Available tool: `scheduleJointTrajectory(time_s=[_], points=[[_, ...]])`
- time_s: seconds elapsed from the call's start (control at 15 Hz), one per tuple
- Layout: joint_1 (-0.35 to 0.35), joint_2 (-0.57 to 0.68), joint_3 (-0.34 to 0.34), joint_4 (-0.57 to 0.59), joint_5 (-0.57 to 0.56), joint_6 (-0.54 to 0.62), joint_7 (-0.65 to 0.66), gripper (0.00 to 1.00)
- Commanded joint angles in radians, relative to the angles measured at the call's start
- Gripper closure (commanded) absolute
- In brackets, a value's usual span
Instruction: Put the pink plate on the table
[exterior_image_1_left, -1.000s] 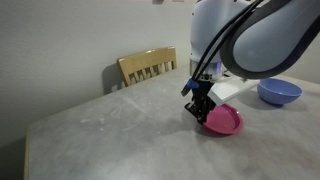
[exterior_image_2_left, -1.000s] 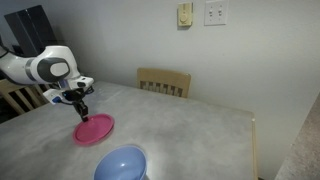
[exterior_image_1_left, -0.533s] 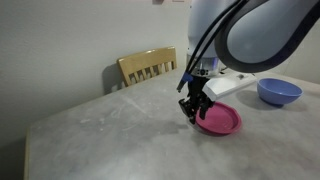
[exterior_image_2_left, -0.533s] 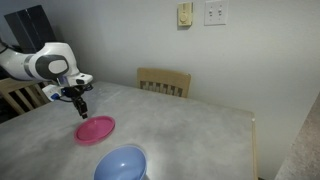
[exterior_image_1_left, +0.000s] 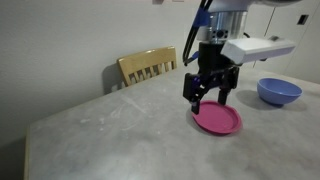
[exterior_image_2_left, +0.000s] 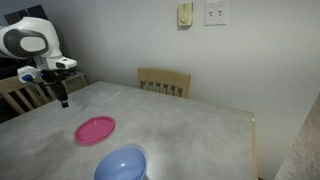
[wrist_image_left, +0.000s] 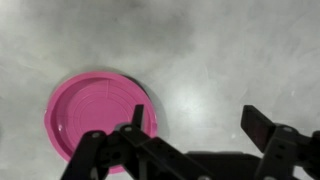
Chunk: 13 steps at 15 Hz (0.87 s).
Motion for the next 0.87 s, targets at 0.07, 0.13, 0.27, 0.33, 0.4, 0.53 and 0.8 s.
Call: scheduleJointTrajectory(time_s=[0.07, 0.13, 0.27, 0.33, 0.4, 0.53, 0.8], points=[[-0.018, -0.158, 0.011, -0.074, -0.015, -0.14, 0.039, 0.0], [-0.021, -0.178, 0.014, -0.078, -0.019, -0.162, 0.044, 0.0], [-0.026, -0.214, 0.02, -0.085, -0.024, -0.199, 0.047, 0.0], [-0.028, -0.226, 0.023, -0.085, -0.024, -0.213, 0.051, 0.0], [-0.031, -0.237, 0.025, -0.087, -0.016, -0.224, 0.039, 0.0], [-0.033, -0.208, 0.032, -0.059, -0.01, -0.212, 0.037, 0.0], [-0.037, -0.224, 0.036, -0.067, -0.009, -0.218, 0.036, 0.0]])
